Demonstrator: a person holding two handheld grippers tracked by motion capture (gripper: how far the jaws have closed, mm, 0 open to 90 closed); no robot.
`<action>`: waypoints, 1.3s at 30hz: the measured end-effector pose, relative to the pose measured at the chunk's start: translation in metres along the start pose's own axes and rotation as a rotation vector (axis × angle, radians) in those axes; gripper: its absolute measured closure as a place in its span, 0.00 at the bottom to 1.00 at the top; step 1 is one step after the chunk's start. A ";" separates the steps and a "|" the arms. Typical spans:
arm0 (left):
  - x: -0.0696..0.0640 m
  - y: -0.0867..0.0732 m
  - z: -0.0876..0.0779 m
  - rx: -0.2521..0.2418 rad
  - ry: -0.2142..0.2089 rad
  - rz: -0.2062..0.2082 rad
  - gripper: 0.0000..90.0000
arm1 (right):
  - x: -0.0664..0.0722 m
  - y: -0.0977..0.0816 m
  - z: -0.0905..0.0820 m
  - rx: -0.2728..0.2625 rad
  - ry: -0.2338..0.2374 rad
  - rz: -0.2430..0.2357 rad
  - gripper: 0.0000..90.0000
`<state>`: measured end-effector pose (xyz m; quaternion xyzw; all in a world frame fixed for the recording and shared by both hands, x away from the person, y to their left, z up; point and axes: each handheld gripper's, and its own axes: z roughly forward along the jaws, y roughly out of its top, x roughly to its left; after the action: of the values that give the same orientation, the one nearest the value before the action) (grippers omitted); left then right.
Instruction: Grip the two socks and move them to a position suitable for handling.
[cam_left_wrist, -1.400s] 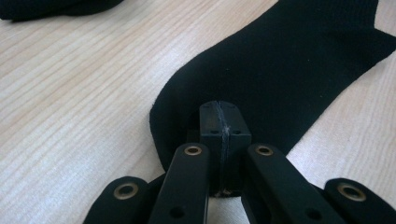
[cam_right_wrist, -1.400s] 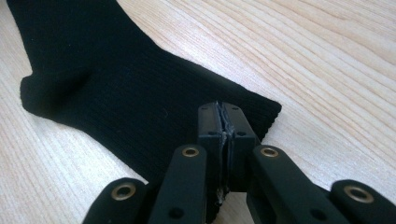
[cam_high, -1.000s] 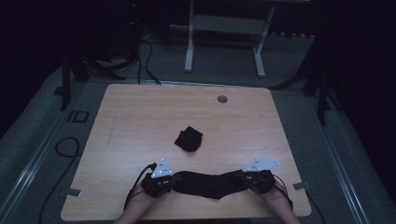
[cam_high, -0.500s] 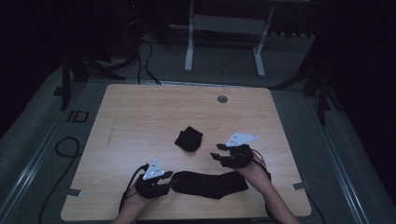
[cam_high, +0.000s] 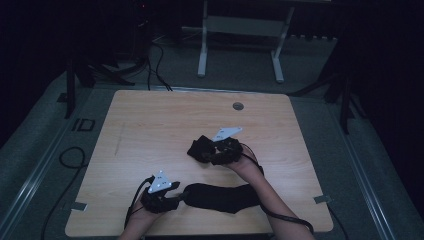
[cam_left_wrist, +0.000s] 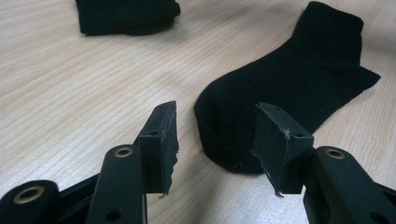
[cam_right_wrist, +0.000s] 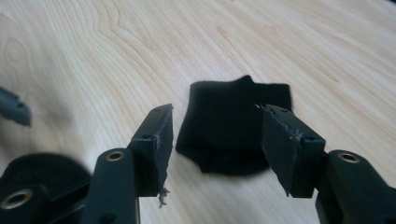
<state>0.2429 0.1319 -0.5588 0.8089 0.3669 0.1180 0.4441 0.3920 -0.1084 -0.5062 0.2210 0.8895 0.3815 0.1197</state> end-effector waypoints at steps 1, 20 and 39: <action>0.000 0.000 0.000 0.000 0.001 0.001 0.54 | -0.001 0.004 0.013 0.025 0.002 0.001 0.47; 0.005 0.000 0.001 -0.004 0.012 -0.028 0.54 | -0.007 -0.002 0.064 0.137 0.003 0.007 0.85; 0.014 0.037 0.003 -0.104 0.122 -0.027 0.42 | 0.016 0.026 -0.043 -0.143 0.107 0.023 0.87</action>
<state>0.2722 0.1272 -0.5321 0.7712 0.3973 0.1799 0.4638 0.3694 -0.1110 -0.4585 0.2014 0.8626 0.4566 0.0830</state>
